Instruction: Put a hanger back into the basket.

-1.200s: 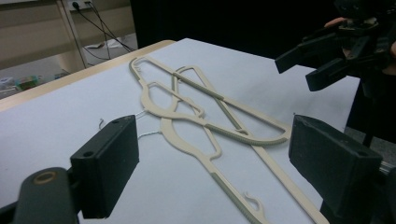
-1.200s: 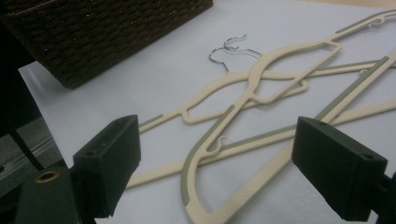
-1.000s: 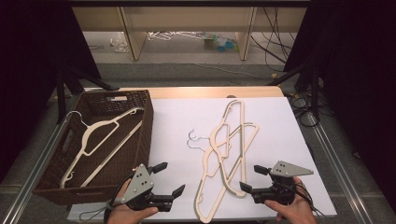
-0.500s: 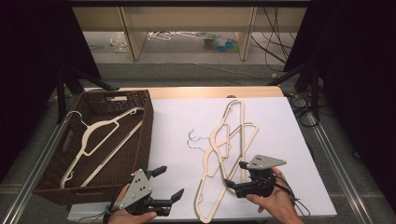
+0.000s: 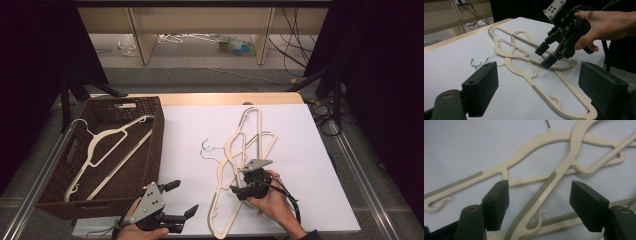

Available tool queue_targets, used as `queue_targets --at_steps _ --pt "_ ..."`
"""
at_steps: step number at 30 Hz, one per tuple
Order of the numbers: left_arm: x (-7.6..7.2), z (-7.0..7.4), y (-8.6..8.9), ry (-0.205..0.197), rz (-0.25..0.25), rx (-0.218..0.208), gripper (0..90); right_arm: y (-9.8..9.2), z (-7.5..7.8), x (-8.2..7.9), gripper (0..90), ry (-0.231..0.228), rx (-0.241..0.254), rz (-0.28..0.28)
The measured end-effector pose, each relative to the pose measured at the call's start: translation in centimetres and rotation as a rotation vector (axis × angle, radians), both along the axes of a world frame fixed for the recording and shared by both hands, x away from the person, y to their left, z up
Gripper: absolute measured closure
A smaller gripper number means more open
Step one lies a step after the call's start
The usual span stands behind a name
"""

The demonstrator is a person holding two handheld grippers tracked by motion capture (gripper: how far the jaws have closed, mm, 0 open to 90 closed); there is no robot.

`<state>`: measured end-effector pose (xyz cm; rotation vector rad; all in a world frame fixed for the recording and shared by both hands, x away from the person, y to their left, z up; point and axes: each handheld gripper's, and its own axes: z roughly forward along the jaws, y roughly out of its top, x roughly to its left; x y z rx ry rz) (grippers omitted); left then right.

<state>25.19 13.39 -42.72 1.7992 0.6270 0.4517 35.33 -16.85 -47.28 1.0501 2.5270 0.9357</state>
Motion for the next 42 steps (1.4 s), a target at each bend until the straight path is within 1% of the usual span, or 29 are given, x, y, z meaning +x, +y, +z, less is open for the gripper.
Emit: queue_targets --at_steps 2,3,4,5,6,7,10,11,12,13,14,17,18,19,20,21,22,24,26,27,28,31,32,33,37,38,40,41,42 --pt "0.0 -0.1 0.0 0.007 -0.002 -0.001 16.2 0.1 -0.1 0.3 35.6 0.023 0.012 -0.013" --pt "0.0 -0.1 0.0 0.009 -0.001 -0.003 16.2 0.1 -0.1 0.4 36.4 0.032 0.001 -0.007" --pt "0.0 -0.1 0.0 0.008 -0.001 -0.003 16.2 0.1 -0.4 0.6 36.9 0.013 -0.006 0.0" --pt "0.0 -0.1 0.0 0.004 -0.006 0.0 16.2 0.2 -0.4 0.7 37.6 0.029 -0.015 -0.005" --pt "0.0 -0.1 0.0 0.011 -0.005 -0.004 16.2 0.3 -0.5 0.9 38.9 0.032 -0.027 0.001" --pt "0.0 -0.1 -0.1 0.012 -0.006 -0.004 16.2 0.5 -0.7 1.1 39.7 0.022 -0.035 0.005" --pt "0.0 -0.1 0.0 0.013 -0.018 -0.008 16.2 1.0 -0.7 1.1 40.3 0.05 -0.068 -0.002" --pt "0.0 -0.1 0.0 0.013 -0.016 -0.007 16.2 1.1 -0.7 1.2 40.9 0.035 -0.082 0.007" --pt "0.0 -0.2 0.0 0.013 -0.013 -0.004 16.2 1.1 -0.6 1.1 41.9 0.05 -0.08 0.006" --pt "0.0 -0.2 0.0 0.013 -0.015 -0.006 16.2 1.1 -0.6 1.1 42.8 0.041 -0.084 0.011" --pt "0.0 -0.2 0.0 0.009 -0.014 0.002 16.3 1.1 -0.6 1.1 44.5 0.05 -0.086 0.009" --pt "0.1 -0.3 0.0 0.01 -0.008 0.006 16.3 1.1 -0.6 1.2 49.1 0.044 -0.09 0.022" --pt "0.1 -0.3 0.0 0.009 -0.008 0.008 16.4 1.0 -0.5 1.3 50.3 0.056 -0.088 0.034" --pt "0.1 -0.3 0.0 0.01 -0.009 0.007 16.4 0.9 -0.5 1.4 52.2 0.048 -0.089 0.035" --pt "0.1 -0.3 0.0 0.014 -0.013 0.003 16.4 0.9 -0.5 1.5 53.8 0.055 -0.085 0.025" --pt "0.2 -0.3 0.1 0.024 -0.018 -0.003 16.4 0.9 -0.3 1.4 55.1 0.08 -0.09 0.003" --pt "0.2 -0.4 0.1 0.032 -0.014 -0.017 16.4 1.0 -0.3 1.4 55.7 0.083 -0.097 -0.015" --pt "0.3 -0.5 0.3 0.021 -0.011 -0.014 16.5 1.3 -0.2 1.4 56.8 0.096 -0.112 -0.037" --pt "0.4 -0.5 0.3 0.029 -0.006 -0.022 16.5 1.5 -0.1 1.4 57.6 0.1 -0.125 -0.045" --pt "0.4 -0.5 0.3 0.029 -0.003 -0.019 16.5 1.5 0.0 1.5 57.9 0.111 -0.129 -0.049" --pt "0.4 -0.5 0.4 0.031 0.0 -0.01 16.5 1.7 0.1 1.4 58.4 0.135 -0.126 -0.072" --pt "0.5 -0.7 0.3 0.039 -0.01 -0.023 16.5 1.8 0.2 1.8 60.1 0.146 -0.132 -0.089" --pt "0.5 -0.7 0.2 0.036 -0.004 -0.011 16.5 1.9 0.2 2.0 60.1 0.146 -0.138 -0.091" --pt "0.5 -0.7 0.2 0.035 -0.008 -0.01 16.5 2.0 0.3 2.0 60.2 0.162 -0.138 -0.109" --pt "0.5 -0.7 0.1 0.034 -0.012 -0.008 16.6 2.0 0.3 2.0 61.1 0.165 -0.14 -0.105" --pt "0.5 -0.7 0.2 0.031 -0.011 -0.003 16.6 2.0 0.2 2.0 61.3 0.151 -0.146 -0.093" --pt "0.5 -0.7 0.2 0.03 -0.01 0.0 16.6 2.0 0.3 2.1 62.6 0.157 -0.153 -0.087" --pt "0.5 -0.7 0.3 0.03 -0.009 -0.001 16.7 1.9 0.3 2.2 64.9 0.157 -0.149 -0.081" --pt "0.5 -0.7 0.3 0.032 -0.007 -0.007 16.7 1.3 0.4 2.5 73.7 0.17 -0.128 -0.09"
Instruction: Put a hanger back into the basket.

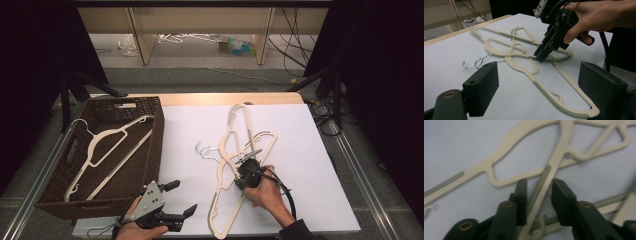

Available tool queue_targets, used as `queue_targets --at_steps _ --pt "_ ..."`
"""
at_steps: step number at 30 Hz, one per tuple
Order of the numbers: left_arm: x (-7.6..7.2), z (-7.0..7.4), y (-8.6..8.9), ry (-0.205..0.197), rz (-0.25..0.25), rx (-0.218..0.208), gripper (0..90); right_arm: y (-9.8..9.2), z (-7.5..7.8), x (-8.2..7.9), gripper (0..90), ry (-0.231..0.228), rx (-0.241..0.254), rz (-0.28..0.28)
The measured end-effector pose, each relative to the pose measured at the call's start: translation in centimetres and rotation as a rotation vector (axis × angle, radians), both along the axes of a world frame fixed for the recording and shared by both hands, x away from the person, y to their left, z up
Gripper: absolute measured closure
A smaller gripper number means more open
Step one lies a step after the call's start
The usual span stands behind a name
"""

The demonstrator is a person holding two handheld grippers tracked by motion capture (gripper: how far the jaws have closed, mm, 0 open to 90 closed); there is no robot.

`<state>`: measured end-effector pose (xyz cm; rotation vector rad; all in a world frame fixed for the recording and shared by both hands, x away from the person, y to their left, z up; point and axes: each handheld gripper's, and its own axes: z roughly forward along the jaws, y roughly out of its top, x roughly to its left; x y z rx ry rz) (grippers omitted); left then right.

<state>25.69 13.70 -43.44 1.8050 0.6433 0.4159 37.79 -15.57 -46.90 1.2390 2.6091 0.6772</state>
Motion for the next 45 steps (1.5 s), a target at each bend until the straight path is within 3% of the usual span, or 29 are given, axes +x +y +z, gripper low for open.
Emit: queue_targets --at_steps 4,8,13,17,18,22,30,36,39,41,45 --pt "0.1 0.0 0.1 -0.002 0.0 0.002 16.8 -0.8 0.0 0.5 77.5 0.017 0.041 0.007" --pt "0.0 0.1 0.0 -0.002 -0.001 -0.002 16.9 -0.7 0.1 0.5 78.9 0.015 0.044 0.016" --pt "0.1 0.1 0.3 -0.008 0.002 0.002 17.0 -1.9 1.2 0.2 79.4 0.028 0.051 0.098" --pt "0.2 0.1 0.4 -0.009 0.013 -0.002 17.1 -2.3 2.2 -0.8 79.4 0.035 0.024 0.176" --pt "0.2 0.1 0.4 -0.012 0.014 -0.004 17.2 -2.4 2.1 -1.7 79.4 0.054 -0.004 0.22" --pt "0.2 0.1 0.4 -0.009 0.009 0.005 17.2 -2.4 1.7 -2.4 79.4 0.077 -0.015 0.264" --pt "0.2 0.0 0.4 -0.015 0.006 0.006 17.3 -1.8 0.9 -2.4 79.2 0.085 -0.036 0.293" --pt "0.1 0.1 0.4 -0.008 0.007 0.005 17.3 -1.7 1.4 -3.1 79.2 0.102 -0.101 0.318" --pt "0.2 0.1 0.5 -0.013 0.005 0.01 17.3 -1.7 1.4 -3.5 79.3 0.131 -0.143 0.346" --pt "0.2 0.1 0.4 -0.013 0.004 0.008 17.3 -1.8 1.2 -3.7 79.3 0.154 -0.147 0.356" --pt "0.2 0.0 0.3 -0.009 0.006 0.011 17.3 -1.8 1.1 -3.7 77.6 0.146 -0.144 0.357"
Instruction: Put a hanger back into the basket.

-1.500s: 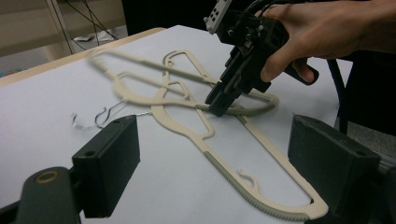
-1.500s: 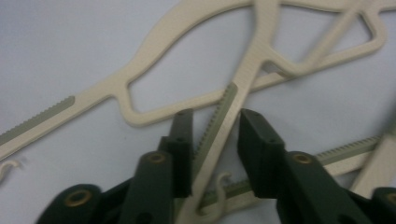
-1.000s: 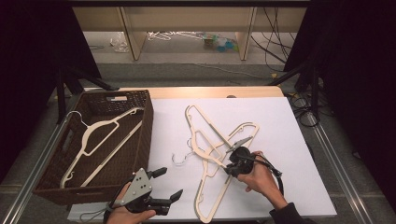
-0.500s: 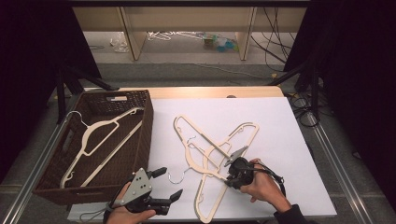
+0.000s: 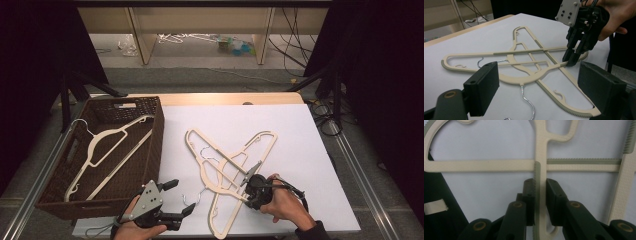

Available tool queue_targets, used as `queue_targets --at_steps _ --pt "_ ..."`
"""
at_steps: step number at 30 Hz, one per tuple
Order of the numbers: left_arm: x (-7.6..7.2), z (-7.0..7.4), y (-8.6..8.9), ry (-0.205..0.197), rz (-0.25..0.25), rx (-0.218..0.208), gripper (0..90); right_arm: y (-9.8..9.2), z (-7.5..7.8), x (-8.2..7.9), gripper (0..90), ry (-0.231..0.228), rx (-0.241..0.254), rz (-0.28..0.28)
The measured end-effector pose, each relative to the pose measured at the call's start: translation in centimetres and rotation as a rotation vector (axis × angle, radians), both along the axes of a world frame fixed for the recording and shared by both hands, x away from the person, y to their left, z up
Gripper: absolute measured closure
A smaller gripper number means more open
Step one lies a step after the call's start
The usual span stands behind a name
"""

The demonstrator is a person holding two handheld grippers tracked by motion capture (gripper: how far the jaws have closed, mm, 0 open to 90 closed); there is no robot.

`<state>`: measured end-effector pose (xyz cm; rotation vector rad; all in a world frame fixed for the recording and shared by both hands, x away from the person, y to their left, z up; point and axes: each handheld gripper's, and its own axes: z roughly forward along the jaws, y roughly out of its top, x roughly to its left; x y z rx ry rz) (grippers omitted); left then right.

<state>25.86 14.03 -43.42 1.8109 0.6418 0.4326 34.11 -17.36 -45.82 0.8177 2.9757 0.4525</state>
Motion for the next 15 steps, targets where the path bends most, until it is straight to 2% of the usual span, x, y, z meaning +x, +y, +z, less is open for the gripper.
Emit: queue_targets --at_steps 5,8,9,11,12,15 --pt "0.0 -0.1 -0.2 -0.005 -0.007 0.012 17.3 0.4 0.0 -0.2 76.2 -0.012 -0.021 0.007" --pt "0.1 -0.2 -0.3 -0.024 -0.016 0.047 17.7 0.7 0.0 -0.3 79.1 -0.029 -0.035 0.018" --pt "0.1 -0.1 -0.3 -0.028 -0.007 0.061 17.7 0.7 0.0 -0.3 79.1 -0.029 -0.035 0.018" --pt "0.4 -0.1 -0.3 -0.027 0.002 0.059 18.3 0.6 0.2 -0.3 79.3 -0.03 -0.033 0.016" --pt "0.5 -0.1 -0.3 -0.031 0.01 0.076 18.7 0.4 0.3 -0.3 79.3 -0.027 -0.032 0.019" --pt "1.1 -0.4 -0.7 -0.029 -0.013 0.109 21.6 -0.2 1.3 -0.3 79.4 -0.017 -0.015 0.049"
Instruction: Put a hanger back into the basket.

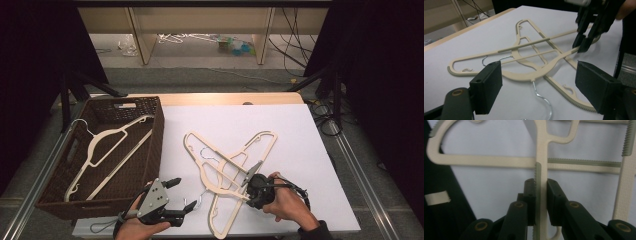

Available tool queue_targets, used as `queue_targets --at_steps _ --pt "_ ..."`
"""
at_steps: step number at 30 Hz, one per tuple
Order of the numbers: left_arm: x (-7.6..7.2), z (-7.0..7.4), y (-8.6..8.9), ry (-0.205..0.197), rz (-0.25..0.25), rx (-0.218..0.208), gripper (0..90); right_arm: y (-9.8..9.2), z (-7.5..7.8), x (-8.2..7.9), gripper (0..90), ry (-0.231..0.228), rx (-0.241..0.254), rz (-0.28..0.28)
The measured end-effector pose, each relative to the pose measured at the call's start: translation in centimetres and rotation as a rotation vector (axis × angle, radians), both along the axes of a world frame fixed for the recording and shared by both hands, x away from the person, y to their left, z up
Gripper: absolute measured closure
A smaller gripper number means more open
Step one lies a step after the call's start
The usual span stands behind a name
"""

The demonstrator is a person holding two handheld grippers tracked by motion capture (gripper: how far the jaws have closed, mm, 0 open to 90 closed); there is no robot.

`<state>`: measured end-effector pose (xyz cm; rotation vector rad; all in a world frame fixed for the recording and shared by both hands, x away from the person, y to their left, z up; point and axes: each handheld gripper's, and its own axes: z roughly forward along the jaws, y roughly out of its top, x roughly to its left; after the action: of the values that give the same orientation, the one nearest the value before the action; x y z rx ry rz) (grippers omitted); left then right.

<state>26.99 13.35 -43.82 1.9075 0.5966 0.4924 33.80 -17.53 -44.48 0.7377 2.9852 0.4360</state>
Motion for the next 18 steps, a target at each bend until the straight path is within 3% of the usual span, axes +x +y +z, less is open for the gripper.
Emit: queue_targets --at_steps 3,9,12,15,18 --pt "0.9 -0.3 -0.4 0.028 -0.007 0.007 21.7 -0.7 1.2 -0.2 79.5 0.007 0.016 0.025" --pt "3.1 -0.8 -1.2 0.023 -0.006 0.058 21.3 -1.7 3.0 -0.9 79.5 0.005 0.019 0.059" --pt "3.8 -1.3 -1.9 0.011 -0.017 0.112 21.4 -2.0 3.4 -1.1 79.5 -0.002 0.021 0.07" --pt "4.3 -1.9 -2.8 0.027 -0.046 0.168 21.4 -2.4 3.5 -1.2 79.5 -0.002 0.031 0.07" --pt "4.2 -2.1 -3.7 0.003 -0.083 0.211 21.4 -2.7 3.7 -1.5 79.5 0.003 0.036 0.072"
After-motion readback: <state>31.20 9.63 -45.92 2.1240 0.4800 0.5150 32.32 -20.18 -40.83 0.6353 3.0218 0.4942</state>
